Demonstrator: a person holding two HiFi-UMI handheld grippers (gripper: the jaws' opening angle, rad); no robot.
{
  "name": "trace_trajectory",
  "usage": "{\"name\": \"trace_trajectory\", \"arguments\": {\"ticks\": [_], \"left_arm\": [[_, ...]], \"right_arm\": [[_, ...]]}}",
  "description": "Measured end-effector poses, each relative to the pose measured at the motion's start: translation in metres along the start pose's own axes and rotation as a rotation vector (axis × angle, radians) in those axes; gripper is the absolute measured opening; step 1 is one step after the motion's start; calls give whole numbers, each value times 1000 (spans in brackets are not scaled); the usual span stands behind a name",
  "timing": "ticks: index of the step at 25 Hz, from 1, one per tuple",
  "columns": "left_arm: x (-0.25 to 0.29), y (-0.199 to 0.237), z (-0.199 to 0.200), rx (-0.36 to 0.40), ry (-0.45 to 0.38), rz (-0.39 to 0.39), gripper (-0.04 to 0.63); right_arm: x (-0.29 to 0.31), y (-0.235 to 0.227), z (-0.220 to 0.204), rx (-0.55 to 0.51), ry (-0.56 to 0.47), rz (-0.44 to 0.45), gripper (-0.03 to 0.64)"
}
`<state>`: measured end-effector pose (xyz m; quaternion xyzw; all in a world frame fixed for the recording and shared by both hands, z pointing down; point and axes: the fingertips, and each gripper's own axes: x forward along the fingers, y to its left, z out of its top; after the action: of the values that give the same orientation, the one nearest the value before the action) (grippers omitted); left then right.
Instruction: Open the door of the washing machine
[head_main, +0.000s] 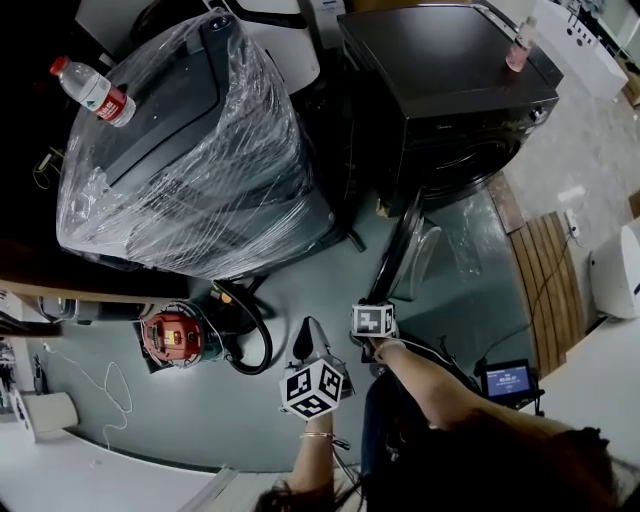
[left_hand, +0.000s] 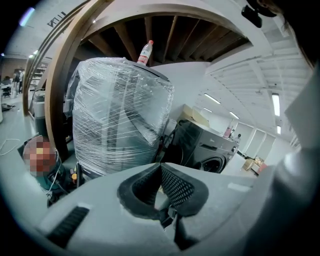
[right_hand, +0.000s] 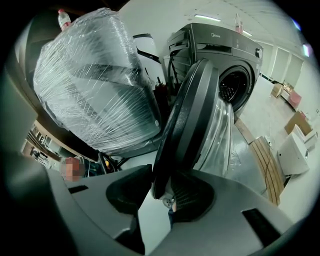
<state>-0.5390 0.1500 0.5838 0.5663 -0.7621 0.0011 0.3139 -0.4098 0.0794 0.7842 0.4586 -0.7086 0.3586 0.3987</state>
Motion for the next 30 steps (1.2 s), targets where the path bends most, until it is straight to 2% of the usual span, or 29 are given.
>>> {"name": "trace_trajectory", "arguments": {"ticks": [16,23,30], "left_arm": [[23,44,27,-53,13,87,14],[26,56,36,-52,17,111,14],[30,58,47,-37,9,118,14]], "right_arm": [[20,37,24,111,12,-9,120],[23,42,29,157,63,-25,117],[24,46,31,173,81,20,110]]}}
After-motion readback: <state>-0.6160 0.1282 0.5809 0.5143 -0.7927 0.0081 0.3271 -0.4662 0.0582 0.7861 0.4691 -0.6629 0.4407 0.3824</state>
